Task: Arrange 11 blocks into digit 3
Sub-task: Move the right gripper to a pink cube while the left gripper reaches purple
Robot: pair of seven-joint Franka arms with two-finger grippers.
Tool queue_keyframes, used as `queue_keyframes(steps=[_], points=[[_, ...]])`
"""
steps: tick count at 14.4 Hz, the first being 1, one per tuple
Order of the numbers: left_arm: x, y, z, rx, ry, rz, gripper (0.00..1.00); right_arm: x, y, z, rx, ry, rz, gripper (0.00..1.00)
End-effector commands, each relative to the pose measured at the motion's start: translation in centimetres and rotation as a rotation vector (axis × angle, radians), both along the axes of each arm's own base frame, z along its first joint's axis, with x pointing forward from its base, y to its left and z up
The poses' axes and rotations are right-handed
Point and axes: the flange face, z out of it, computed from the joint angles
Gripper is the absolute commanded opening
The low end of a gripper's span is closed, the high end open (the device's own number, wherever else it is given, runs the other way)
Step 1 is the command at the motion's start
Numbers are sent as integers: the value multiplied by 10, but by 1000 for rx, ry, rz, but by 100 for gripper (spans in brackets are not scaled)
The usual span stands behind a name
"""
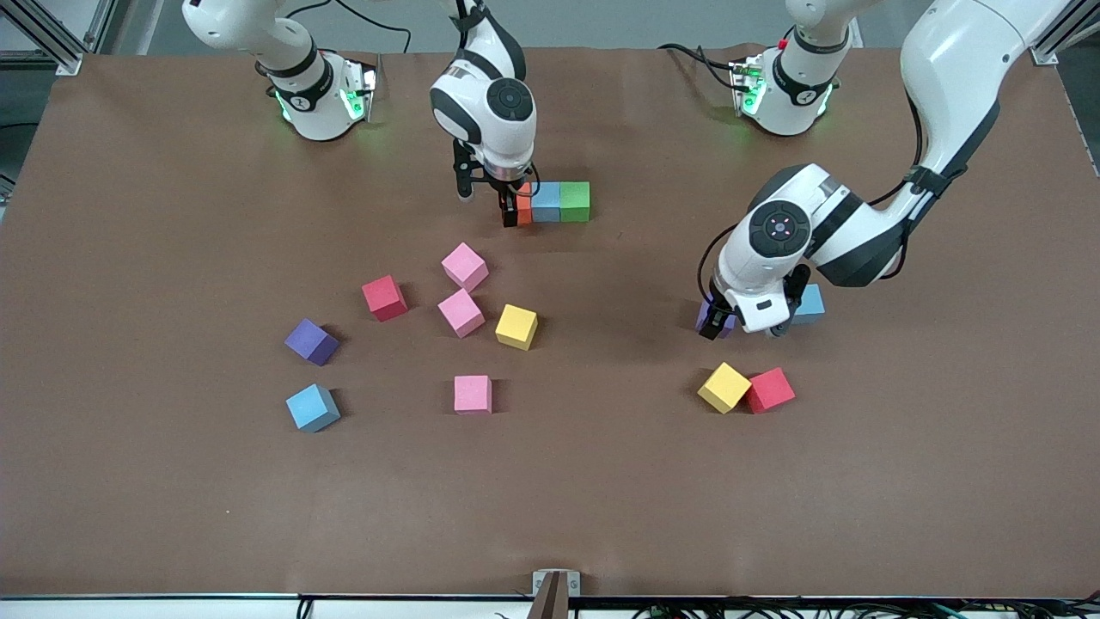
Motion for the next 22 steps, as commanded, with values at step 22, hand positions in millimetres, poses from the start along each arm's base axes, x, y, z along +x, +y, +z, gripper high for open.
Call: queue_keyframes(steps=[22], points=[[-15,25,-71,-2,-89,176,63,149,-104,24,82,30,836,100]])
